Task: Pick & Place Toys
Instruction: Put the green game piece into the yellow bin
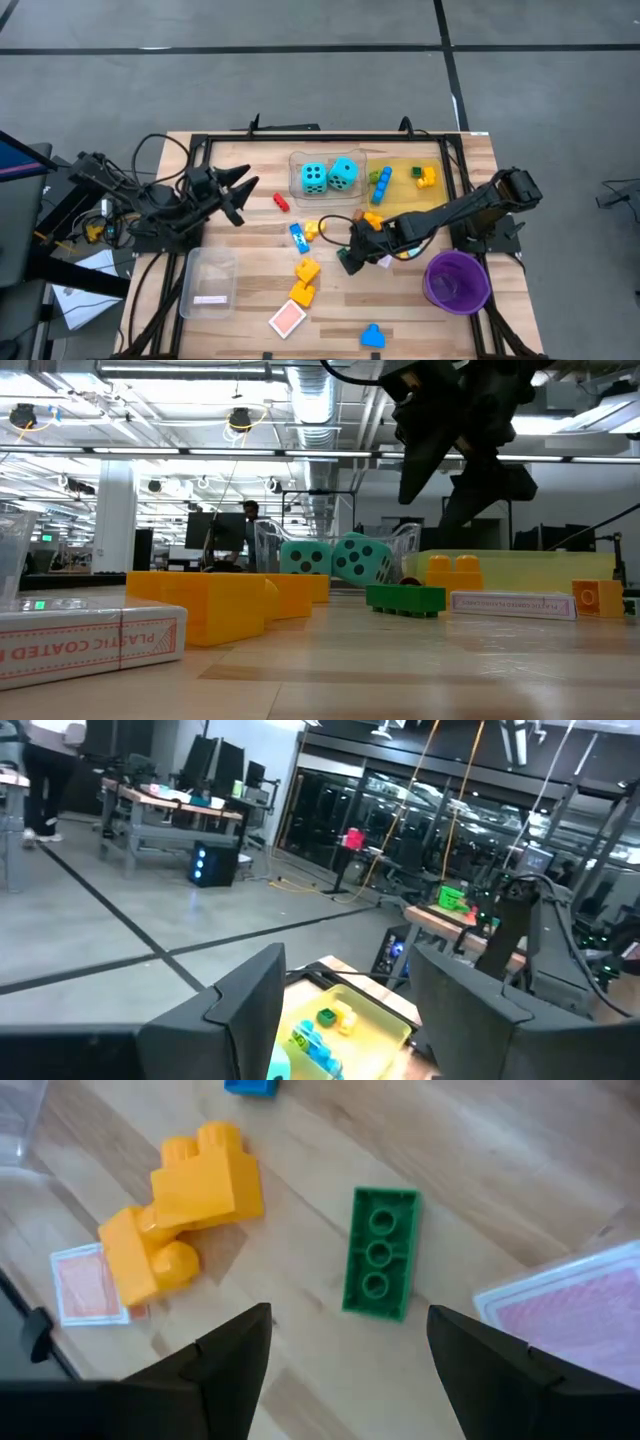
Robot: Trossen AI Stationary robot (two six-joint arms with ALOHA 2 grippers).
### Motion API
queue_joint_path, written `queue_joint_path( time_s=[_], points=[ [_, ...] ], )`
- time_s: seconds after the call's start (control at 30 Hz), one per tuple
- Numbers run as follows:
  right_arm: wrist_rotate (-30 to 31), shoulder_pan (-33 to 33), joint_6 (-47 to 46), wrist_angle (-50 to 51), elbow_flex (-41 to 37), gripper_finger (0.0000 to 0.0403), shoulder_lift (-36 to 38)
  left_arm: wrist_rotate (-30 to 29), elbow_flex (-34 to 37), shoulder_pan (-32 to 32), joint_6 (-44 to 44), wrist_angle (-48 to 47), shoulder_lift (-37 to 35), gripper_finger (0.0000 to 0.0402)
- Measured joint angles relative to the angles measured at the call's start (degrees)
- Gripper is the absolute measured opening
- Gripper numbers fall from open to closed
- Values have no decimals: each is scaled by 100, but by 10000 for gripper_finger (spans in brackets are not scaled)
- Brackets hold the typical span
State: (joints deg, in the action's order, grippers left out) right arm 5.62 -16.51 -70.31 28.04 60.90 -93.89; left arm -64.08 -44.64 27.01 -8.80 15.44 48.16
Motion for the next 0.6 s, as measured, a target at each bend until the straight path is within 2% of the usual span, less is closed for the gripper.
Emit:
queue_joint_path(
  time_s=[0.17, 0.6],
  points=[
    [80, 92, 132, 5, 4, 260, -47, 136, 0, -53, -2, 0, 0, 209],
    [154, 63, 132, -214, 235, 260, -1077, 165, 2, -53, -5, 3, 0, 209]
  ],
)
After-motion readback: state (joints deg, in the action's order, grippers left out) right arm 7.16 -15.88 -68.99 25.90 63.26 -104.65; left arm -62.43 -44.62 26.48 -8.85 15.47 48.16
